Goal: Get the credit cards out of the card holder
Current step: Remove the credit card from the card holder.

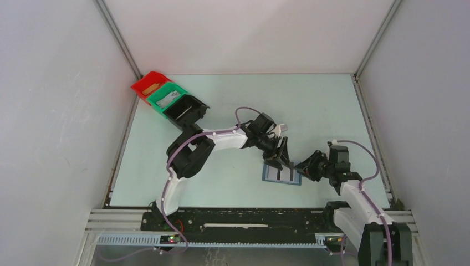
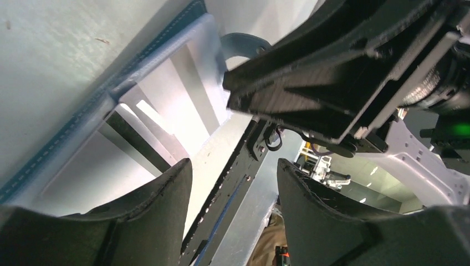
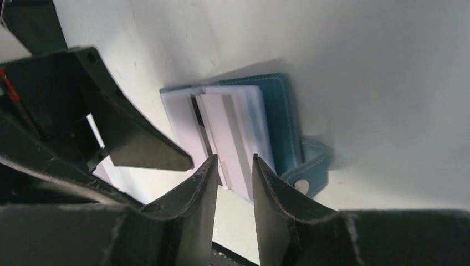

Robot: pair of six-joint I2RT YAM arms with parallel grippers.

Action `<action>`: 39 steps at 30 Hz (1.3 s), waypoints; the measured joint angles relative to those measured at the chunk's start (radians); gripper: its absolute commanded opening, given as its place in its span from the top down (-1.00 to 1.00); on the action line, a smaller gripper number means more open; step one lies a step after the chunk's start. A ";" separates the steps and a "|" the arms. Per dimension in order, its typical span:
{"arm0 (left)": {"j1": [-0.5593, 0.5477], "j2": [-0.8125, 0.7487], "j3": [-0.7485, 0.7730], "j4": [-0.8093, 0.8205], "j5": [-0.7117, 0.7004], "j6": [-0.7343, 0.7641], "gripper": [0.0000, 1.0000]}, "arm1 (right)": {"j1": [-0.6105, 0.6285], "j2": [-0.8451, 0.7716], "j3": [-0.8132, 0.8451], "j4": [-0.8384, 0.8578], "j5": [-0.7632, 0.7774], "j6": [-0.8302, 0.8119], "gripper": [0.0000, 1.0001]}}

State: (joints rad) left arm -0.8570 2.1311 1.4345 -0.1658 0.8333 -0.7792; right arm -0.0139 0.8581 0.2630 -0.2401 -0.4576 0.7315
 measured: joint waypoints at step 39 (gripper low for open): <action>0.038 0.053 -0.033 0.000 0.016 0.037 0.01 | 0.087 0.205 -0.003 0.177 0.003 0.031 0.29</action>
State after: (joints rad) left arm -0.8188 2.1841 1.4014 -0.1661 0.8494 -0.7418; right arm 0.0731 1.0630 0.2600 -0.0628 -0.4545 0.7624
